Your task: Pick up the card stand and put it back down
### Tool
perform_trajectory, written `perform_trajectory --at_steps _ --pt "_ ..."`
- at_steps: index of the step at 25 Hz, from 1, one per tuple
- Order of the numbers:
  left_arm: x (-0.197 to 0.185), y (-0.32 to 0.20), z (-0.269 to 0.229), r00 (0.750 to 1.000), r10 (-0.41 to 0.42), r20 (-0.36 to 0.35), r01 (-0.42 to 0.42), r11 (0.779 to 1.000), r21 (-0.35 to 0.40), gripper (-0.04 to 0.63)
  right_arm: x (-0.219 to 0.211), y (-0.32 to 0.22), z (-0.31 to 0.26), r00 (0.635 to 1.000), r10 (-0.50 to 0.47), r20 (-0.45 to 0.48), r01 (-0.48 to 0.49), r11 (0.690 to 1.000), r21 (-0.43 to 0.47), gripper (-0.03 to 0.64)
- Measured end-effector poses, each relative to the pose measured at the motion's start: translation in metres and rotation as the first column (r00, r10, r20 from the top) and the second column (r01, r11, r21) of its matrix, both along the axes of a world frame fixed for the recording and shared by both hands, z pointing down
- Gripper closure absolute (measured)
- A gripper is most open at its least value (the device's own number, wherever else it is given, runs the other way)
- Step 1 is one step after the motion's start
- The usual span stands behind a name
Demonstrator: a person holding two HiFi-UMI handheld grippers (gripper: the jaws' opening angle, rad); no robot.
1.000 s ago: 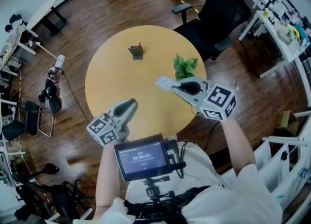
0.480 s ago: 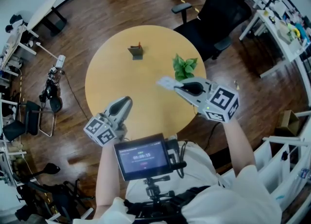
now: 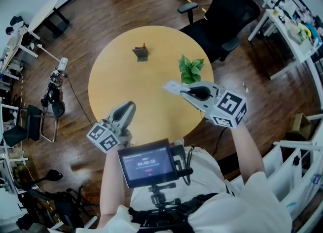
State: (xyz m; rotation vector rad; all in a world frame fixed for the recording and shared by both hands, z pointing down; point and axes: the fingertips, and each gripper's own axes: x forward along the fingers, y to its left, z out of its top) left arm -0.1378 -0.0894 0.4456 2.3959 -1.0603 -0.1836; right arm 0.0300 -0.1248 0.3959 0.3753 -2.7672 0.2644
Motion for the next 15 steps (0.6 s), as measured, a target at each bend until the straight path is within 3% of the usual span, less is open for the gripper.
perform_trajectory --at_steps 9,15 --pt "-0.002 0.009 0.017 1.0 -0.014 0.023 0.015 0.999 -0.038 0.555 0.0 0.005 0.019 0.999 0.015 -0.044 -0.016 1.0 -0.01 0.589" --pt "-0.006 0.016 0.03 1.0 -0.029 -0.012 0.028 0.997 -0.077 0.555 -0.004 0.008 0.036 0.998 0.017 -0.053 -0.019 0.999 -0.031 0.589"
